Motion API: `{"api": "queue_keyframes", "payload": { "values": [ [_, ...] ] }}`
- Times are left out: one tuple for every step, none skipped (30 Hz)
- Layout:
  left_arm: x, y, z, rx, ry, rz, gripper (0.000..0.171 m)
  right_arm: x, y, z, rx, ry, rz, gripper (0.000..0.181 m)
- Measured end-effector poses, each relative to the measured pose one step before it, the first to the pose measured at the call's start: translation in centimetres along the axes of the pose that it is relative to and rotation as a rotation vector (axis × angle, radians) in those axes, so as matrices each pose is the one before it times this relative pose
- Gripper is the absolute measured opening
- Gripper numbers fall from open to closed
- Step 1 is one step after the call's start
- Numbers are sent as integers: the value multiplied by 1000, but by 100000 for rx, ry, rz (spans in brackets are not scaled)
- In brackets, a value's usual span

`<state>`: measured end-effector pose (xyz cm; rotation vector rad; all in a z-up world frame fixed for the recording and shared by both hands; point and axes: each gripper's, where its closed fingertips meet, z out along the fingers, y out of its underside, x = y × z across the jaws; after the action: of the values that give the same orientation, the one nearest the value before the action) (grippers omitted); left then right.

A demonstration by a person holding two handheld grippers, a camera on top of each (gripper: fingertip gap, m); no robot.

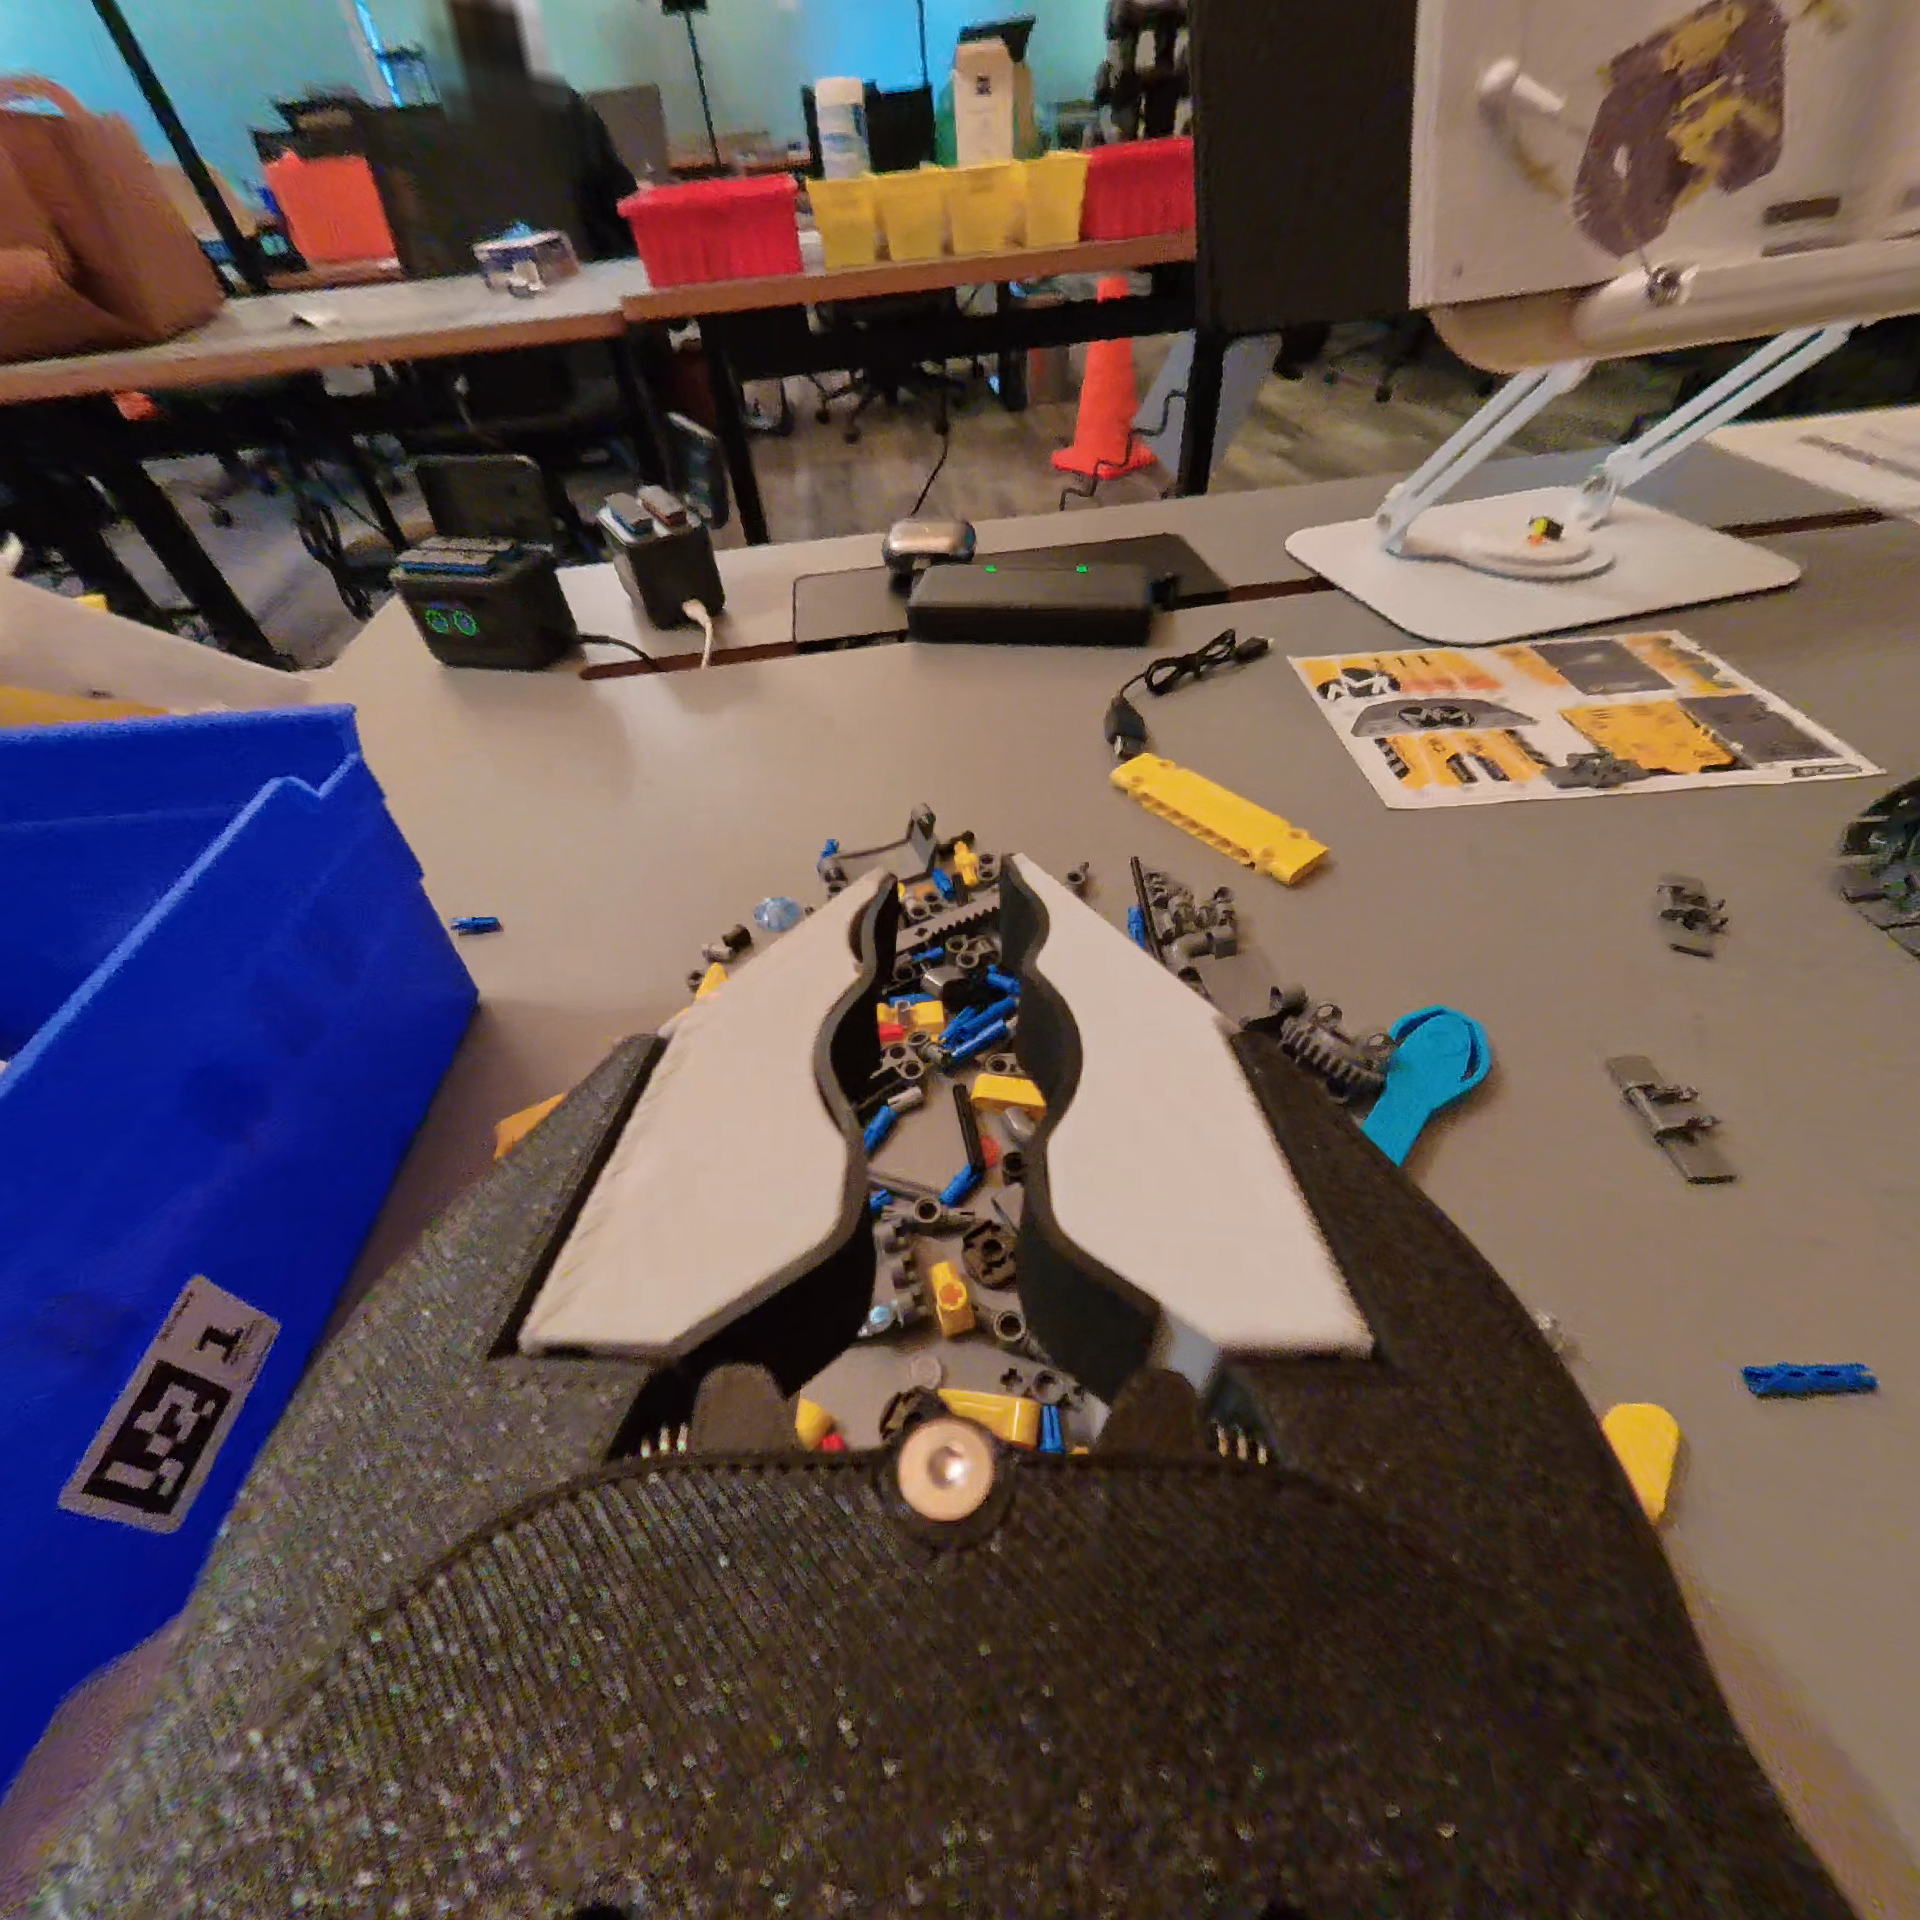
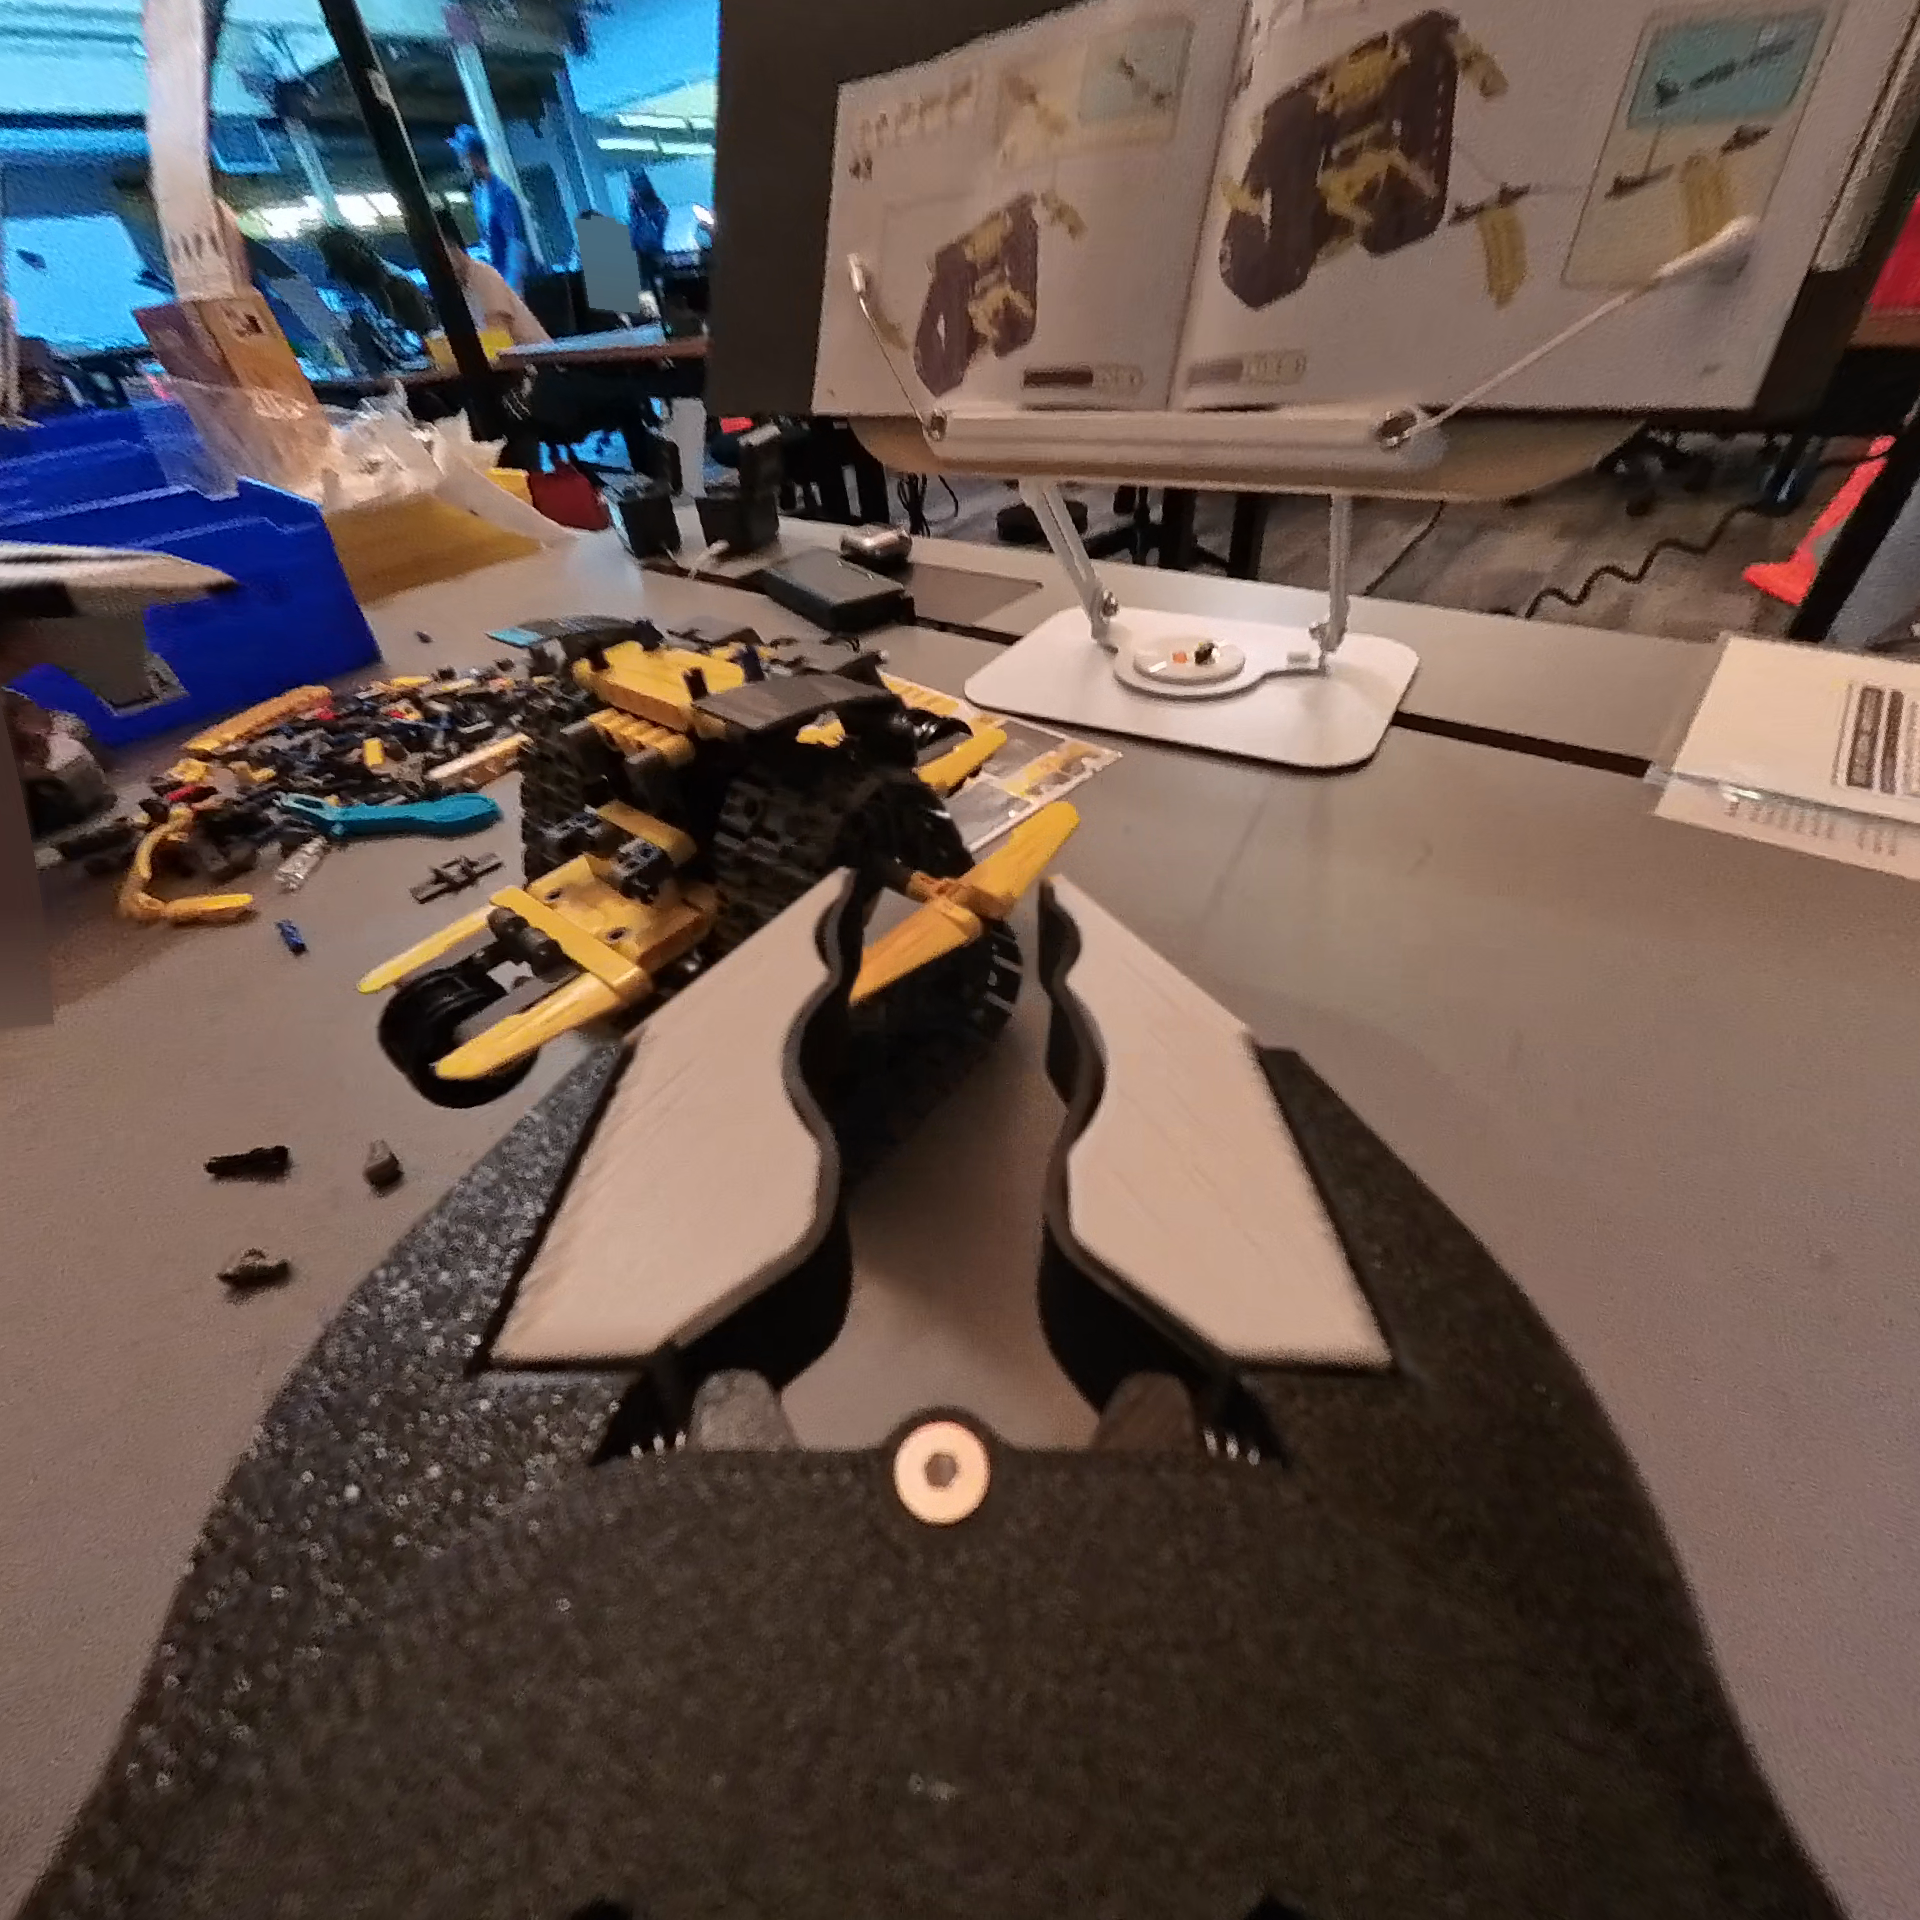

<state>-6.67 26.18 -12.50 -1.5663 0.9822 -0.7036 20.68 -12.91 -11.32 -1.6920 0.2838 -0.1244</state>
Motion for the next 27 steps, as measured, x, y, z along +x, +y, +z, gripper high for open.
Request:
{"api": "queue_keyframes", "payload": {
  "values": [
    [10, -151, -113, 1125, 1273, -1710, 18, 95, 287, 250, -1455, 359, 432, 36],
    [-37, -33, -92, 763, 1185, -2011, 20, -123, 160, 186, -782, -772, 466, 40],
    [-65, 48, -75, 507, 974, -2121, 21, -340, 77, 137, -337, -1914, 64, 46],
    [-72, 101, -64, 164, 971, -2094, 23, -412, 73, 72, -408, -2158, -349, 50],
    [-50, 69, -65, 288, 911, -1800, 24, -327, 68, 18, -635, -1179, -692, 53],
    [-88, 12, -53, 446, 564, -1565, 25, -164, 19, -44, -533, 123, -1446, 54],
    [-99, -9, -30, 407, 247, -1328, 26, 4, -10, -97, -497, 1293, -2108, 54],
    [-182, 28, 51, 136, -346, -1285, 30, 136, 21, -97, -751, 1942, -2420, 54],
    [-322, 200, 132, -826, -1197, -1488, 36, 127, 129, -68, -1400, 1583, -2178, 53],
    [-295, 313, 135, -1749, -1055, -1224, 40, -20, 248, -14, -1991, 678, -1441, 52],
    [-250, 237, 76, -1426, -990, -478, 42, -169, 254, 38, -1408, -208, -501, 50],
    [-192, 64, 14, -233, -1091, 202, 44, -339, 167, 64, -676, -1415, 205, 46],
    [-162, -63, -34, 503, -1060, 473, 44, -412, 28, 52, -448, -2244, 801, 45],
    [-132, -124, -67, 712, -833, 382, 44, -417, -158, -14, 546, -2469, 656, 42],
    [-112, -139, -87, 864, -658, 333, 44, -345, -289, -76, 1319, -2178, 467, 39],
    [-131, -113, -78, 782, -699, 246, 44, -252, -312, -111, 1477, -1628, 437, 39],
    [-171, -85, -93, 619, -747, -17, 44, -148, -226, -131, 1135, -982, 359, 37],
    [-165, -80, -87, 615, -530, -326, 44, -74, -141, -147, 729, -339, -16, 33],
    [-169, -96, -84, 622, -338, -524, 44, 4, -58, -124, 441, 299, -621, 32],
    [-174, -115, -83, 749, -364, -590, 44, 63, 15, -86, 38, 841, -1201, 29],
    [-182, -116, -83, 744, -397, -548, 44, 151, 81, -16, -542, 1269, -1389, 29],
    [-196, -107, -88, 668, -475, -506, 44, 169, 99, 29, -858, 1353, -1352, 29],
    [-204, -69, -77, 516, -572, -461, 44, 142, 111, 62, -866, 1196, -1237, 29],
    [-216, -23, -68, 369, -633, -512, 44, 133, 122, 61, -802, 1106, -1150, 29],
    [-176, -44, -43, 418, -447, -658, 44, 174, 142, 52, -789, 1261, -984, 29],
    [-80, -53, -34, 557, 51, -743, 44, 163, 172, 31, -728, 1105, -669, 29],
    [8, -55, -2, 542, 477, -833, 44, 81, 128, 42, -535, 412, -152, 30]
  ]
}}
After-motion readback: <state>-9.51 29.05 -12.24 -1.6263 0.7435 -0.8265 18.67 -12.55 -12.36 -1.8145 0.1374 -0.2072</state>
